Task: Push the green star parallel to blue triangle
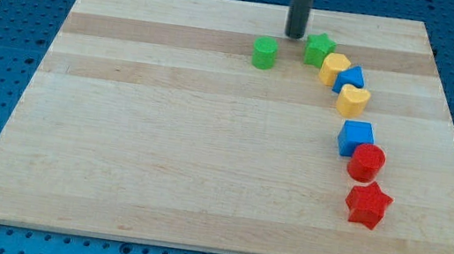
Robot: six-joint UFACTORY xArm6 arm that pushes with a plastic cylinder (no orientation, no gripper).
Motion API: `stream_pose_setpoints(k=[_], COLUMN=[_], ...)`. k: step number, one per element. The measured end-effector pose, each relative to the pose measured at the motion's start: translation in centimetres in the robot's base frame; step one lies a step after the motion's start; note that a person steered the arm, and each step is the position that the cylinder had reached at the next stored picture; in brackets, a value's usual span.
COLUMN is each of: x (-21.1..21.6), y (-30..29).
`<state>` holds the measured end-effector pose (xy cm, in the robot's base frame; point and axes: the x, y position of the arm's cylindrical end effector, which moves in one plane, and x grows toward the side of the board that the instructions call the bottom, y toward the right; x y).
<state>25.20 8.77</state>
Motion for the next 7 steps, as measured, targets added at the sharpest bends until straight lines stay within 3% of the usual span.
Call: stream_pose_setpoints(k=[1,2,4,7], x=[-0.1,-0.1,2.8,3.9], y=[5.9,6.8,5.2,2.3])
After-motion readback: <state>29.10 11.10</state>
